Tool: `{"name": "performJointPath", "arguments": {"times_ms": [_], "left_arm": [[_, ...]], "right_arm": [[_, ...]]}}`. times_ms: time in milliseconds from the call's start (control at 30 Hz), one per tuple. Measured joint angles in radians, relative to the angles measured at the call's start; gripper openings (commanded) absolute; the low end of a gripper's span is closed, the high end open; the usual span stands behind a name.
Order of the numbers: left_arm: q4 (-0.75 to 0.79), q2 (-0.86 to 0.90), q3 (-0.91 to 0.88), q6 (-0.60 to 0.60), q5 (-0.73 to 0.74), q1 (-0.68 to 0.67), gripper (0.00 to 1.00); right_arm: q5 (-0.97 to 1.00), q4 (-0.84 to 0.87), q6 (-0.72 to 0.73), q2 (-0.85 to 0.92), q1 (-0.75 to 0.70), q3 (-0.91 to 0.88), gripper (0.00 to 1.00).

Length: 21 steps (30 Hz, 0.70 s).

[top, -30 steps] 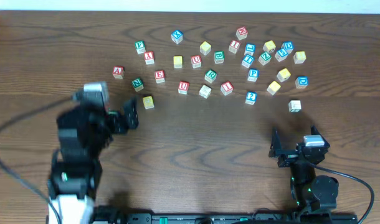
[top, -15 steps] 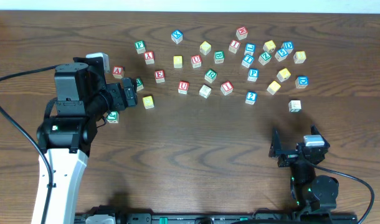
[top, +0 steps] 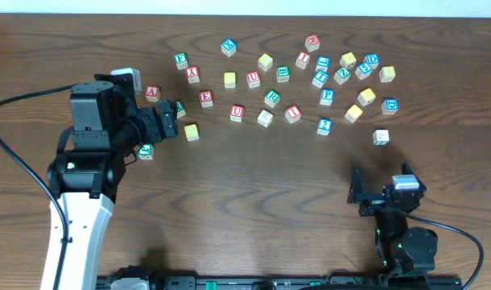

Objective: Spell out NEURIPS
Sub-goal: 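Move the left gripper forward over the green N block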

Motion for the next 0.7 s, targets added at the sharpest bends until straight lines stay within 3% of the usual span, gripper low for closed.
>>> {"name": "performJointPath", "arguments": {"times_ms": [333, 700], "left_arm": [[-0.193, 0.192, 0.230, 0.005, -0.036, 0.000, 0.98], [-0.291, 0.385, 0.420, -0.042, -0.053, 0.000, 0.98]], "right_arm": [[0.000, 0.000, 0.000, 0.000, 0.000, 0.000, 0.99], [0.000, 0.000, 0.000, 0.000, 0.000, 0.000, 0.99]]}}
